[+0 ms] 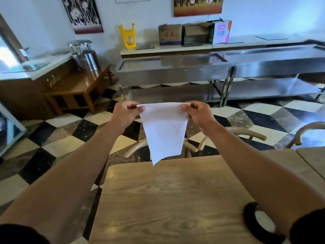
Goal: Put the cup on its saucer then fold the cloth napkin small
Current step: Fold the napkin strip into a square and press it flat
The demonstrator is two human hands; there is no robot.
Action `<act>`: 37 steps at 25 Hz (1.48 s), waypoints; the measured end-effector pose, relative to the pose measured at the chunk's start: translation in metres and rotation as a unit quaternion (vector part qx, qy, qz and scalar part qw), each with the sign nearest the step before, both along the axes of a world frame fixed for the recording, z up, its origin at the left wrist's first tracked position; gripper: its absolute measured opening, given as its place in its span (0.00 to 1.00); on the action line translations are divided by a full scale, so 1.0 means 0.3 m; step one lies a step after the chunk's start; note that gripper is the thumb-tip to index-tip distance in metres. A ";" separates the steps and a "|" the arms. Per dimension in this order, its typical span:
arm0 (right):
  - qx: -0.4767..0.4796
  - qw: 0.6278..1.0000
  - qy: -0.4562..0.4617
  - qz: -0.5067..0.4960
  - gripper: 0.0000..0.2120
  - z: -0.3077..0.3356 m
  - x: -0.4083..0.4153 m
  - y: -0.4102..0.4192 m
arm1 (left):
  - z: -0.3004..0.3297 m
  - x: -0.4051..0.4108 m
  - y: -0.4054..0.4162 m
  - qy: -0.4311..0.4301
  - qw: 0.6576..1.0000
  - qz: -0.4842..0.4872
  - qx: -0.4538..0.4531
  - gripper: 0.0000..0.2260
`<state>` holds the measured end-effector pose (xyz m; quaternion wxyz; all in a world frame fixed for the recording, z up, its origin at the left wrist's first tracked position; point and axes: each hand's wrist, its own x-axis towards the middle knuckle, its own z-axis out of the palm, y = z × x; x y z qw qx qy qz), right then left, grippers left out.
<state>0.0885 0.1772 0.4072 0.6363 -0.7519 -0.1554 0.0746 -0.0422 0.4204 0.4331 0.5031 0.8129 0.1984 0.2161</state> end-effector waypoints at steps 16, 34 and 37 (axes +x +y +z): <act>-0.177 0.955 0.131 0.197 0.03 -0.732 -0.733 -0.447 | -0.816 -0.875 -0.284 0.179 0.915 -0.291 0.215 0.09; -0.212 0.951 0.212 0.075 0.10 -1.016 -1.062 -0.562 | -1.015 -1.121 -0.417 0.265 0.953 -0.076 -0.123 0.04; -0.192 0.957 0.211 0.046 0.07 -0.998 -0.981 -0.511 | -1.024 -1.012 -0.374 0.257 0.936 -0.033 -0.238 0.02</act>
